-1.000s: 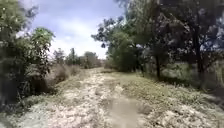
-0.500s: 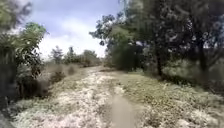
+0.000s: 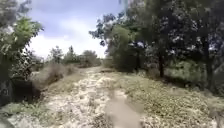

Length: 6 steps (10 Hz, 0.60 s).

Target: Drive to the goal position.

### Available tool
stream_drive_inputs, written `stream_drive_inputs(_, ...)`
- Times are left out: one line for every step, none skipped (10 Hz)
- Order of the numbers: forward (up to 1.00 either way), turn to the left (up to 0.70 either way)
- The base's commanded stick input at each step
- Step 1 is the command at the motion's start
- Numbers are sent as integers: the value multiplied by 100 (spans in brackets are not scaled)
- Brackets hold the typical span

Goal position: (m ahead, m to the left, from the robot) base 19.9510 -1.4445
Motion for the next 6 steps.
stream_drive_inputs(50,0)
stream_drive_inputs(50,0)
stream_drive_inputs(50,0)
stream_drive_inputs(50,0)
stream_drive_inputs(50,0)
stream_drive_inputs(50,0)
